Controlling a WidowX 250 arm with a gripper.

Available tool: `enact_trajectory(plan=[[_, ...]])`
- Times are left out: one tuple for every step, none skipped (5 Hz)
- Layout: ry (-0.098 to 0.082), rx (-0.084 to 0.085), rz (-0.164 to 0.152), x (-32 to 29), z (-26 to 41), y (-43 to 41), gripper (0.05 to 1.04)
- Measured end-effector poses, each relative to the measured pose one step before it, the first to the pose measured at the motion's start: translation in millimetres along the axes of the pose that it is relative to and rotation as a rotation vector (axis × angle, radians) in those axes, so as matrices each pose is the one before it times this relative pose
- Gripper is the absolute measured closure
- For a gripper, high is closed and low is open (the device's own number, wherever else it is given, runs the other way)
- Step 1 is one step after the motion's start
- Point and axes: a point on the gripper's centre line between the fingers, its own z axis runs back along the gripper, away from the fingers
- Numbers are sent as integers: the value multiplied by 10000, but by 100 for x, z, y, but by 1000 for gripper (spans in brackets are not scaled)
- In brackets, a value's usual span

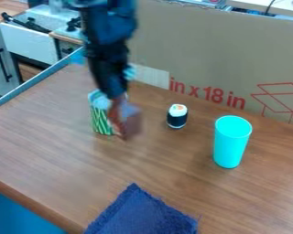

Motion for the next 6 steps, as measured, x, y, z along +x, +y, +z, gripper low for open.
enact_trajectory(plan=[[490,-363,-1384,2122,-1401,-4440,737],[487,-430,-797,2547,-1361,-3766,737],[364,340,-810,2654,-2948,-3748,737],[-110,100,-393,3384,-2528,-3150,737],[158,181,-152,1742,-1062,-1593,737],[168,206,141,346,-126,-61,737]])
